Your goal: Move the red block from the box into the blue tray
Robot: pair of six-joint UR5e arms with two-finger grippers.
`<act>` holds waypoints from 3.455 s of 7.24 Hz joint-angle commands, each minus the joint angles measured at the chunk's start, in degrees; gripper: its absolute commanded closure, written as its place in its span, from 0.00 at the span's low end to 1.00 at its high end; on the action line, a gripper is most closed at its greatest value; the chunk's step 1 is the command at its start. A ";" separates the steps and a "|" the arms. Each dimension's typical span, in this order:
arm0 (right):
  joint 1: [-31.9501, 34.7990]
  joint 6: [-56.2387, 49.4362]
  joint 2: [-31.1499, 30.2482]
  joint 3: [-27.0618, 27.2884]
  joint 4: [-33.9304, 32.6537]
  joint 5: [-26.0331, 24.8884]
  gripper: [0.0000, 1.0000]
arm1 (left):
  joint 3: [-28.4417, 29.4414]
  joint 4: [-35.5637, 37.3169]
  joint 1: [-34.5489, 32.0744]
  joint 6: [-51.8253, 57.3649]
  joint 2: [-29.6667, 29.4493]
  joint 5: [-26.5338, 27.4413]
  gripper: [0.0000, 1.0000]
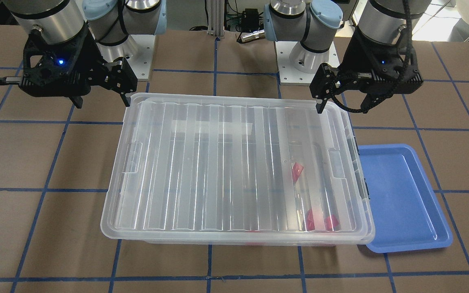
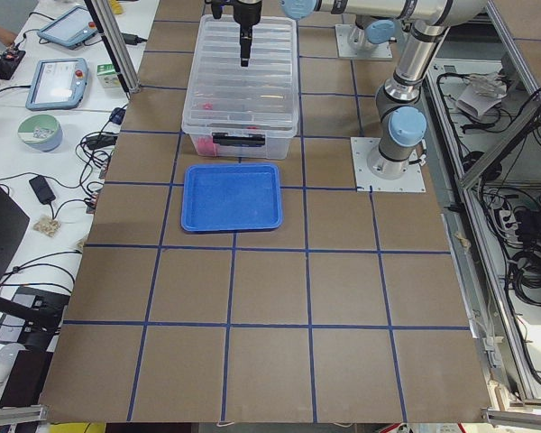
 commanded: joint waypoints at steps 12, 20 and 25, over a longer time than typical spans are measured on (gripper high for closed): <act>-10.38 -8.99 4.92 20.65 -23.62 -5.40 0.00 | 0.00 0.00 0.00 0.00 0.03 0.00 0.00; -19.28 -12.10 4.48 20.64 -23.35 -8.03 0.00 | 0.08 0.09 0.00 0.00 0.03 0.44 0.00; -19.64 -12.10 3.70 19.25 -22.56 -7.43 0.00 | 0.35 0.09 0.00 0.18 -0.15 0.35 0.00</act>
